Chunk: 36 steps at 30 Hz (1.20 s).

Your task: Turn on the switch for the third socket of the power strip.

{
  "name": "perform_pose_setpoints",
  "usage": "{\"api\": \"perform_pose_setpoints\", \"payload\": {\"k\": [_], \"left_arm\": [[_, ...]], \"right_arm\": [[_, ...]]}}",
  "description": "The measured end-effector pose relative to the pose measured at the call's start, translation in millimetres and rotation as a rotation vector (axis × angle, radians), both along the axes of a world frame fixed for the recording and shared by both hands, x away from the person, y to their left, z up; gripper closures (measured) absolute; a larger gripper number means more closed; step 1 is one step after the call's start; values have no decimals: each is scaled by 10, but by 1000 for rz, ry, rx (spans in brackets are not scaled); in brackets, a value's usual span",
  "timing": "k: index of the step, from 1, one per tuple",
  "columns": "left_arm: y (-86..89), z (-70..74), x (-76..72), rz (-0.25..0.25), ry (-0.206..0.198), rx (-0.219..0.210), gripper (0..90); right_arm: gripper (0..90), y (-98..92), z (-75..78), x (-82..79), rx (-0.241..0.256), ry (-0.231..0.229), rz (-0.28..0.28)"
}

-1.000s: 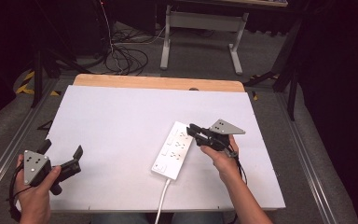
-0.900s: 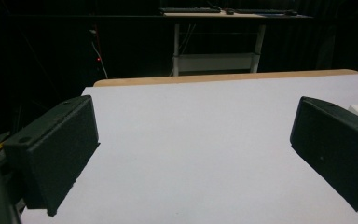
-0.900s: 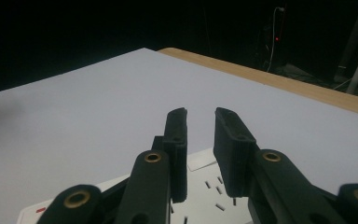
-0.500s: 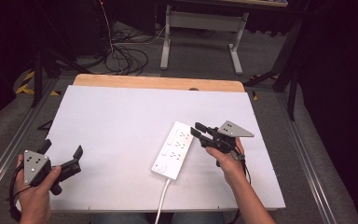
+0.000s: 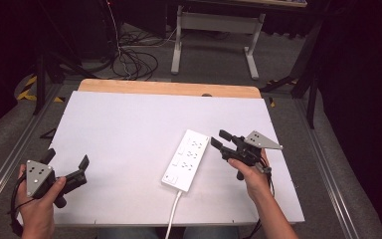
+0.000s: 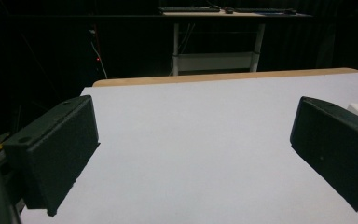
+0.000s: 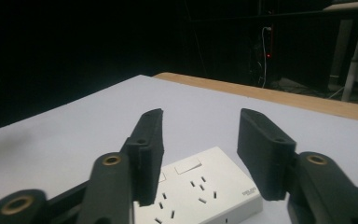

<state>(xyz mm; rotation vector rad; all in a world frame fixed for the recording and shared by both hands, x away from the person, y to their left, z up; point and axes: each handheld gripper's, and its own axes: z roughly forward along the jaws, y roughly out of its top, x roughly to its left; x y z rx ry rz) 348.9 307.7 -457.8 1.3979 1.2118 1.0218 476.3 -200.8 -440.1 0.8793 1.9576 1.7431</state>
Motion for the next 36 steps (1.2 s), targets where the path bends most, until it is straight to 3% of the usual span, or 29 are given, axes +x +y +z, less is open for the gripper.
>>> {"api": "perform_pose_setpoints", "payload": {"k": [11,16,21,28,36], "left_arm": [[5,1,-1,2,1,-3,15],[9,1,-2,3,2,-3,15],[8,1,-1,3,2,-5,15],[10,2,-2,4,-1,-6,15],[6,2,1,3,1,-7,15]], "right_arm": [[375,-166,-32,-17,29,-39,11],[178,-220,-47,-2,63,-30,16],[81,-247,-39,0,69,-31,30],[63,-283,-52,7,61,-12,10],[51,-319,-60,4,56,-22,19]]}}
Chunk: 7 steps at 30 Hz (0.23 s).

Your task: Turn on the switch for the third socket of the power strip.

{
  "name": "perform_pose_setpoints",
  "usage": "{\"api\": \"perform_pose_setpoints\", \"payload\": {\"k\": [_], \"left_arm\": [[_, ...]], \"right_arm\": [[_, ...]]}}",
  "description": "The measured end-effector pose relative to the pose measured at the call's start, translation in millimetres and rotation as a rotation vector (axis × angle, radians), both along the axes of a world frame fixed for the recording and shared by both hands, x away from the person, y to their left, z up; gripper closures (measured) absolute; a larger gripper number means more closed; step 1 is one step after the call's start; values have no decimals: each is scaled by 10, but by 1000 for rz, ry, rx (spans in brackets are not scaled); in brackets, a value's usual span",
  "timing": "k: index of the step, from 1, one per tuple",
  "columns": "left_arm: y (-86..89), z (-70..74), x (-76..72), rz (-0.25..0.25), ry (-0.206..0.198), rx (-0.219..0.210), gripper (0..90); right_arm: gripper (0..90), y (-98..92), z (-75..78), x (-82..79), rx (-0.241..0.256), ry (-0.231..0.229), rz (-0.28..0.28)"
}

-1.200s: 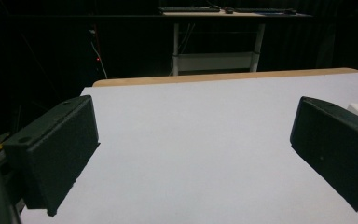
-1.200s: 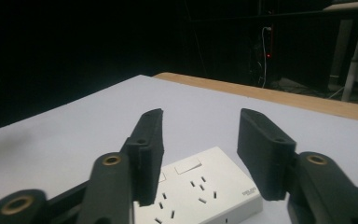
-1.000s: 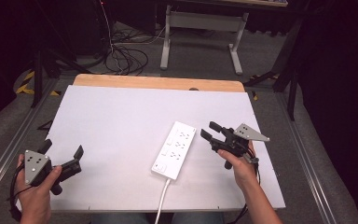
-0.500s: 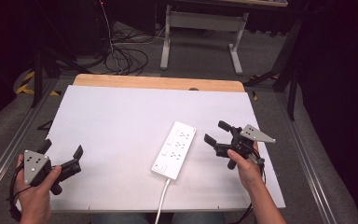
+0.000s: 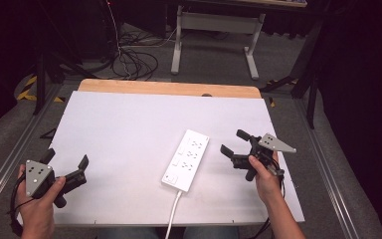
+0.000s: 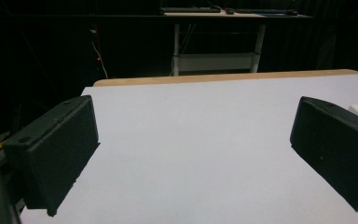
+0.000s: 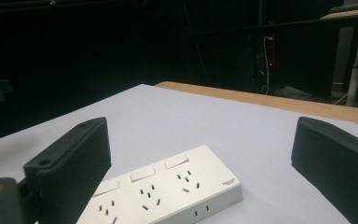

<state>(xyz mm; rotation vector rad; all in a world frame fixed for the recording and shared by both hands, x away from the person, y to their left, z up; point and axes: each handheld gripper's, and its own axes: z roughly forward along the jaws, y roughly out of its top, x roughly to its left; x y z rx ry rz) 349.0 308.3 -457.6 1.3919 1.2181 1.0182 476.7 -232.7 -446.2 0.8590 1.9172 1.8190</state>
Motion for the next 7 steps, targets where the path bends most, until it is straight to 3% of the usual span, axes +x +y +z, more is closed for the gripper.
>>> {"api": "perform_pose_setpoints", "payload": {"k": [7], "left_arm": [[-1,2,-2,-1,-1,3,14]], "right_arm": [[51,-16,-11,3,2,5,-3]]}}
